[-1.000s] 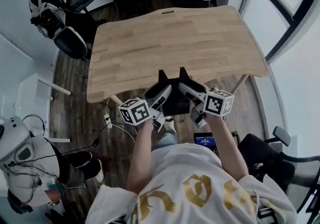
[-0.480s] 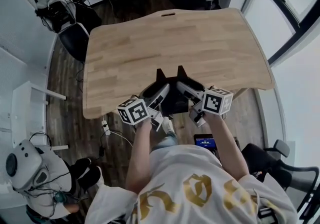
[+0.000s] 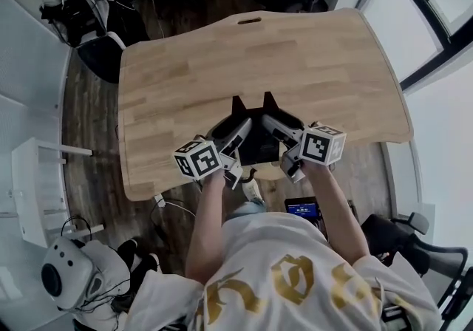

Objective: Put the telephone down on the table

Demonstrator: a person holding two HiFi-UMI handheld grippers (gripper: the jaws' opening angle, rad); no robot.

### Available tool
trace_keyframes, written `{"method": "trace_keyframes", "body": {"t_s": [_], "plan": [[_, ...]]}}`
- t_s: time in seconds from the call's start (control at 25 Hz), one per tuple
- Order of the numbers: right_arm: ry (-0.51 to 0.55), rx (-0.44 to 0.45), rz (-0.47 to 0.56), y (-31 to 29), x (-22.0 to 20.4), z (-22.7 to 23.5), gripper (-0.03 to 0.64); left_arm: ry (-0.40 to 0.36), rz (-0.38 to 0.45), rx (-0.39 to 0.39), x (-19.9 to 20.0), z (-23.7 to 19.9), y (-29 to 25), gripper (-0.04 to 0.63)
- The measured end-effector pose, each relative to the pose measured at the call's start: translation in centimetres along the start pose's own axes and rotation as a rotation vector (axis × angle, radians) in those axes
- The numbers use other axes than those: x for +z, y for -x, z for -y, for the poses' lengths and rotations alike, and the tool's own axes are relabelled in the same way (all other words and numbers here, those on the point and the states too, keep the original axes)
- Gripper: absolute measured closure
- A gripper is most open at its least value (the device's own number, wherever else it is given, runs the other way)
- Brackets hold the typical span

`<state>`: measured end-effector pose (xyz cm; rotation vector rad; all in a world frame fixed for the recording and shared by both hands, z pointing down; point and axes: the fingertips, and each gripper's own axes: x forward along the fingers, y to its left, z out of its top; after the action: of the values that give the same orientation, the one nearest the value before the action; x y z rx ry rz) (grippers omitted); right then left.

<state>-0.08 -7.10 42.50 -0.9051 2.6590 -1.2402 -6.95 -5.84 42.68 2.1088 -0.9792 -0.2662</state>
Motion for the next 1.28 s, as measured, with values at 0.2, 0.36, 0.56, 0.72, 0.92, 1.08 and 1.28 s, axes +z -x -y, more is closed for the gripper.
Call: {"method": "trace_keyframes", "body": {"t_s": [0.2, 0.36, 0.56, 0.72, 0.92, 1.08, 1.28], "plan": [[-0.008, -0.045, -0.004, -2.6, 1.4, 2.2, 0.396, 0.028, -0.027, -0.025, 1.6, -2.7, -2.3, 0.357], [-0.020, -0.064, 0.022, -3.2, 2.5, 3.2, 0.396, 0.024, -0.046, -0.045, 2.5, -3.3, -3.8, 0.357], [-0.008, -0.079, 0.050, -2.9, 2.9, 3.4, 0.396, 0.010, -0.064, -0.075, 2.6, -3.1, -4.4, 0.357], [-0.016, -0.089, 0.055, -3.1, 2.8, 4.2, 0.396, 0.013, -0.080, -0.080, 2.3, -3.7, -5.0, 0.357], [-0.031, -0.106, 0.053, -3.6, 2.8, 5.7, 0.396, 0.029, -0.095, -0.076, 2.0, -4.8, -6.1, 0.357], [-0.041, -0.117, 0.043, -4.2, 3.9, 7.2, 0.396, 0.049, -0.111, -0.070, 2.5, -5.6, -7.8, 0.357], [-0.060, -0.110, 0.033, -5.1, 4.5, 8.6, 0.396, 0.057, -0.119, -0.063, 2.8, -6.6, -9.2, 0.357]]}}
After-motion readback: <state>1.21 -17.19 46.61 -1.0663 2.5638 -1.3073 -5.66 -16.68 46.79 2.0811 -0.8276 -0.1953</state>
